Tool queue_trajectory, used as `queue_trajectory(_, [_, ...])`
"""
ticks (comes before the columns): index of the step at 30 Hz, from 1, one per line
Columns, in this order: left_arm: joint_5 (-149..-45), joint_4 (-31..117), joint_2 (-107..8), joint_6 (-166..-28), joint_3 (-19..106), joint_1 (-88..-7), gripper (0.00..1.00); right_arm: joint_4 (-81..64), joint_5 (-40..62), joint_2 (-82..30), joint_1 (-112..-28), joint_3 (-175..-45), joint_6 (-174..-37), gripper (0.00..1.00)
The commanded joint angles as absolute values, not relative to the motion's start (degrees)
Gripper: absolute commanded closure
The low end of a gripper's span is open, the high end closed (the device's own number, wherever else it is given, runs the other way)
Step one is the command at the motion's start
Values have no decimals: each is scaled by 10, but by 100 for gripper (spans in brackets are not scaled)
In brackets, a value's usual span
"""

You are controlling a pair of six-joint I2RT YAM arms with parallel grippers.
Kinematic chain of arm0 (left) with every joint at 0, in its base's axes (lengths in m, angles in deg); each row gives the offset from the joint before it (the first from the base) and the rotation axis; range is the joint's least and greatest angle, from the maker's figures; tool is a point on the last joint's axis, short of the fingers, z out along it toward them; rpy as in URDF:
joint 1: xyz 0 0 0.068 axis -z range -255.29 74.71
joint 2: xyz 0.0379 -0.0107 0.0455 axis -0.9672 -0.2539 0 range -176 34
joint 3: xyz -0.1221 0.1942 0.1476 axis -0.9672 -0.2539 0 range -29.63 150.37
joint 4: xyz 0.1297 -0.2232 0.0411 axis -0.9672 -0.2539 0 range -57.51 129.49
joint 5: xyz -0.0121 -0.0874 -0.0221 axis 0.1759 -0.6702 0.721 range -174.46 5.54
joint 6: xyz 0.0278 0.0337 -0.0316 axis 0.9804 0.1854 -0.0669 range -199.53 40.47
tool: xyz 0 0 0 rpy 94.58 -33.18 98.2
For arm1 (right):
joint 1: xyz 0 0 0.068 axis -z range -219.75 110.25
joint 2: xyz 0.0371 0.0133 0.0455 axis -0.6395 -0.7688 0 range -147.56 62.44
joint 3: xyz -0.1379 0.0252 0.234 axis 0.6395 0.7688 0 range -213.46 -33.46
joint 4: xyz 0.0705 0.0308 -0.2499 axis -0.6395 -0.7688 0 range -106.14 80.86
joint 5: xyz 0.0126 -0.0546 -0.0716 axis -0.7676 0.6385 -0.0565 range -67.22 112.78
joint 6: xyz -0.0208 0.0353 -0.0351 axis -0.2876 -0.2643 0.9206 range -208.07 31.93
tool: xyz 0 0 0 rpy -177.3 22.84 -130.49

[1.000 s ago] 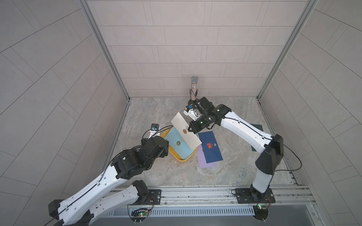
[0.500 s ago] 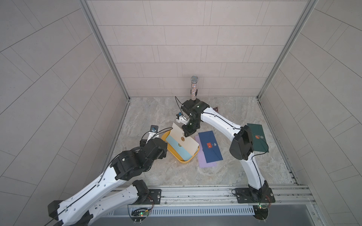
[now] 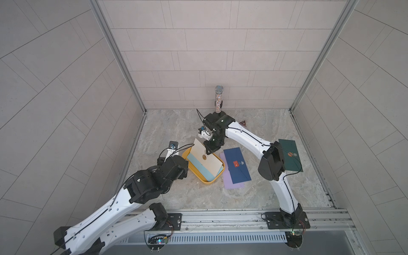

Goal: Put the sealed envelopes into the storage box
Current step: Place the envelope in the storage box, then pick up the envelope from the center of the board.

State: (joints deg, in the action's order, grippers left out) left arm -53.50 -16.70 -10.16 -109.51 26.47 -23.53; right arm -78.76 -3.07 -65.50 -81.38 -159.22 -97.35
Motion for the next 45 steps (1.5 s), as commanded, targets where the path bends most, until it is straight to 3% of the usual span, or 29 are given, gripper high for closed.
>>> queue_trajectory(1, [-527,-178,-101,-1091,261,-235,18,-790,-30,-641,-817,-1584,-980,74])
queue_trajectory(10, [-530,-177,-124,-1092,260,-235,17,-746,-6,-552,-791,-1507,-995,72])
queue_trajectory(15, [-552,-168,-132,-1092,258,-235,18,-615,-5,-403,-724,-1309,-1064,71])
queue_trajectory(19, [-653,-114,-165,-1096,261,-236,19,-478,-36,-257,-626,-1091,-1140,65])
queue_trajectory(22, [-754,-52,-243,-1092,295,-233,23,-398,-51,-173,-547,-939,-1175,62])
queue_trajectory(25, [-769,-36,-352,-1101,355,-214,28,-345,-65,-122,-492,-832,-1198,59])
queue_trajectory(34, [-826,3,-693,-1106,539,-162,52,-251,-85,-110,-456,-716,-1232,56])
queue_trajectory(39, [-817,0,-804,-1106,601,-162,59,-229,-89,-130,-453,-702,-1236,56])
queue_trajectory(45, [-774,-18,-854,-1124,618,-168,69,-211,-92,-150,-453,-697,-1233,56])
